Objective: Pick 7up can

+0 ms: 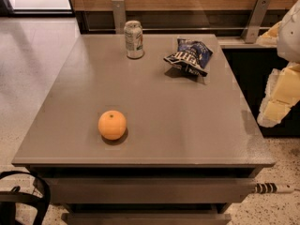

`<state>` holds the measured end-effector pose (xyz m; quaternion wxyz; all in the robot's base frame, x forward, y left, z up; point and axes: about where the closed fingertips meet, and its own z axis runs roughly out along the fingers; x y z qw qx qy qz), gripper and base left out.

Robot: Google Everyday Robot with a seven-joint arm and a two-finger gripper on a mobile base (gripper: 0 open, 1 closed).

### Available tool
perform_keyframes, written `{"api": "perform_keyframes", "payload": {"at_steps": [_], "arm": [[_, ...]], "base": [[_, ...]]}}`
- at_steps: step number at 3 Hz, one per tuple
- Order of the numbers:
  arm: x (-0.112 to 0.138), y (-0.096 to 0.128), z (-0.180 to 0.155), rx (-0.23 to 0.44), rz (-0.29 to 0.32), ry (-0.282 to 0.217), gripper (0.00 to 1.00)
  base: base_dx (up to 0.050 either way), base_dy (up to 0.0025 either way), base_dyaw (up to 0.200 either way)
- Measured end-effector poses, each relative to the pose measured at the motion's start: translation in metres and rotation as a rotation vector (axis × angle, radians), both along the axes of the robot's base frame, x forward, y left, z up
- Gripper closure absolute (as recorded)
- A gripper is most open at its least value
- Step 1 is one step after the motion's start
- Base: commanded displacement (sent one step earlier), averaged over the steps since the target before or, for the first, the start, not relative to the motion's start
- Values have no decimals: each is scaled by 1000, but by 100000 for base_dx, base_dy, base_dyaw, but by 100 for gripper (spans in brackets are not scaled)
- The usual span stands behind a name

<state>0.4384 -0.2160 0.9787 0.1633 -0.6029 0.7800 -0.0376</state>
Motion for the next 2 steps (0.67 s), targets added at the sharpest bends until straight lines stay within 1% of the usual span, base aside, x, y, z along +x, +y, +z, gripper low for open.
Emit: {"api": "perform_keyframes", "payload": {"at_steps": [1,2], "arm": [[5,1,4,8,0,-16,0],[28,-1,18,101,-42,-103,0]], "base": [[0,0,0],[0,0,0]]}}
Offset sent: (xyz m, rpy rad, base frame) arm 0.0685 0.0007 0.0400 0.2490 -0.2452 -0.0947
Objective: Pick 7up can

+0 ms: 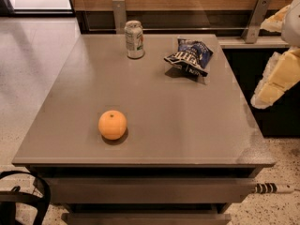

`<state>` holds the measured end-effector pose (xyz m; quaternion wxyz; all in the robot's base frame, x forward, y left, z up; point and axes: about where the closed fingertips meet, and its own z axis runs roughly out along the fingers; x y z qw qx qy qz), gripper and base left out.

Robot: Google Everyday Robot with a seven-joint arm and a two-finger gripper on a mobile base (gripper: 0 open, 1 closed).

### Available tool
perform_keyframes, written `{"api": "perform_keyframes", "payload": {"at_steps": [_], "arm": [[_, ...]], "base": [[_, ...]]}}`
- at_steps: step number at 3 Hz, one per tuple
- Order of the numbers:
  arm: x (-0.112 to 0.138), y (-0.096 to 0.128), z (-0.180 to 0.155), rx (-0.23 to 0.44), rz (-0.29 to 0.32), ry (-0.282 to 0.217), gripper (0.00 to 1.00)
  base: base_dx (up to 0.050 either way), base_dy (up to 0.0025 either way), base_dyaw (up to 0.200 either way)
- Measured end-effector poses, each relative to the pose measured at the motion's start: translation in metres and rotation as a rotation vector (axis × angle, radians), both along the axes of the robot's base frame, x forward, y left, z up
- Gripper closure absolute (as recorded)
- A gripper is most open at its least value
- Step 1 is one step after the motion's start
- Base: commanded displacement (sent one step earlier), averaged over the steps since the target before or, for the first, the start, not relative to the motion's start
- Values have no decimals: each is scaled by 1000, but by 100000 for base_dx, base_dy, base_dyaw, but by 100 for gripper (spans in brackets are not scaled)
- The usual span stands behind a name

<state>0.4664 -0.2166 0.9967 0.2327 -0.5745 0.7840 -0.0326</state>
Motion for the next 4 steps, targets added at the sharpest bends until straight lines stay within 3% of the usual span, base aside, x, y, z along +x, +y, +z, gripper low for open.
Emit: {"api": "perform_keyframes", "payload": {"at_steps": [1,2,3,4], "arm": [[19,2,-4,147,-40,-75,0],[56,11,7,356,-55,-198,0],[105,28,25,576,-34,-340,0],[135,50,44,769,-13,-407,0]], "base": [[0,0,0],[0,0,0],[0,0,0],[0,0,0]]}}
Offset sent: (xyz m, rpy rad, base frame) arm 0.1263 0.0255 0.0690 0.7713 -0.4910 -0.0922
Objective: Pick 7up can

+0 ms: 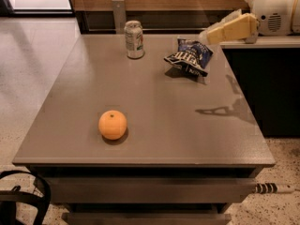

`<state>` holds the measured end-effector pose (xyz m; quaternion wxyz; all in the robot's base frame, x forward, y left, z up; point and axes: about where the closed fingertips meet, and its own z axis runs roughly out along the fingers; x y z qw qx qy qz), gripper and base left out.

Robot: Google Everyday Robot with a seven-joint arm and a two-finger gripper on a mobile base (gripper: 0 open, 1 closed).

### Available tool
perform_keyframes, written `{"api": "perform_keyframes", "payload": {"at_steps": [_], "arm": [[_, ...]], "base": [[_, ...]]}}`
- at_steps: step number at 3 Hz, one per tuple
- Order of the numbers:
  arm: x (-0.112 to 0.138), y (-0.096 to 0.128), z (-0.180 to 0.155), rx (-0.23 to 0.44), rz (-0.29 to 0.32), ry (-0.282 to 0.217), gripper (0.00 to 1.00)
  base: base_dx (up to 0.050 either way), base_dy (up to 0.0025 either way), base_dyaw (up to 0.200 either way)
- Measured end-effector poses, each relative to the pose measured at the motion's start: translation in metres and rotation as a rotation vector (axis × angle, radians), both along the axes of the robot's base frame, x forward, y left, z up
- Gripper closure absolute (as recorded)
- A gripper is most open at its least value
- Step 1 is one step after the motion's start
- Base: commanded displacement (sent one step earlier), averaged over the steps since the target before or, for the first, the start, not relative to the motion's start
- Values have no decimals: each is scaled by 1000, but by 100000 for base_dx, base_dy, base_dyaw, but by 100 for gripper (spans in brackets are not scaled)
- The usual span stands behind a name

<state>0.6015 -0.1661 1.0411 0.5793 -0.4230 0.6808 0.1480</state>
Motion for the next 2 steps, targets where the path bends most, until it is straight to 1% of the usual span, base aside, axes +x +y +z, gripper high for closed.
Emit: {"api": "perform_keyframes", "payload": {"at_steps": [1,2], "arm": [[1,10,3,32,16,4,0],[1,9,2,27,15,4,0]], "base": [[0,0,0],[0,0,0]]}}
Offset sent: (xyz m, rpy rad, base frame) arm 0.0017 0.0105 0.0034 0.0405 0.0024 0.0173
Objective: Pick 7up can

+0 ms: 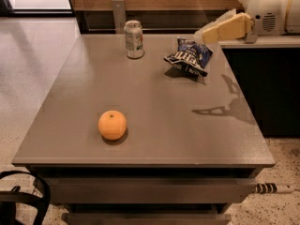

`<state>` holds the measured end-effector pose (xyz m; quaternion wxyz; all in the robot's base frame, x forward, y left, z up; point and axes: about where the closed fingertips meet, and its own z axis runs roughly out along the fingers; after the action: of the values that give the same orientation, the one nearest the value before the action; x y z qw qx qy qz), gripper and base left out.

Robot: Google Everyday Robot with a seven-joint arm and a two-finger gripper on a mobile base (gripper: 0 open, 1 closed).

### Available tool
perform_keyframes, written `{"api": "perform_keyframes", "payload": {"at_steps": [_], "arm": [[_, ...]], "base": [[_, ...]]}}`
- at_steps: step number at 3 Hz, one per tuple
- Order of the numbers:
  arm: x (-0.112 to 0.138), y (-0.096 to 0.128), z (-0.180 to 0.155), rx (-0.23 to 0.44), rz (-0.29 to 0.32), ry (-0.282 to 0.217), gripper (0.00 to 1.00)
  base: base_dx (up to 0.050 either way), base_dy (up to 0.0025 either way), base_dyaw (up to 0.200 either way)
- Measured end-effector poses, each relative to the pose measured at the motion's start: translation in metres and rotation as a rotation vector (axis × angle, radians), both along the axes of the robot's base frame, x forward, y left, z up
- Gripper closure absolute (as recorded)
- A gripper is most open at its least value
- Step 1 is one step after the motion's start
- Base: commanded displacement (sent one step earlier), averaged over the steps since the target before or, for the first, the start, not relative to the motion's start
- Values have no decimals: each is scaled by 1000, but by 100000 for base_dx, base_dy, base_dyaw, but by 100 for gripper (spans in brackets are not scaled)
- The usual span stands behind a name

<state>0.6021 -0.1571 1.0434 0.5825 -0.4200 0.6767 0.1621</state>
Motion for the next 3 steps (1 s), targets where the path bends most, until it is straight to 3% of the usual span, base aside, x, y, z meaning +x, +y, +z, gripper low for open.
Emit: {"api": "perform_keyframes", "payload": {"at_steps": [1,3], "arm": [[8,13,-9,6,-11,8,0],[51,66,-39,60,-16,20,0]], "base": [[0,0,0],[0,0,0]]}}
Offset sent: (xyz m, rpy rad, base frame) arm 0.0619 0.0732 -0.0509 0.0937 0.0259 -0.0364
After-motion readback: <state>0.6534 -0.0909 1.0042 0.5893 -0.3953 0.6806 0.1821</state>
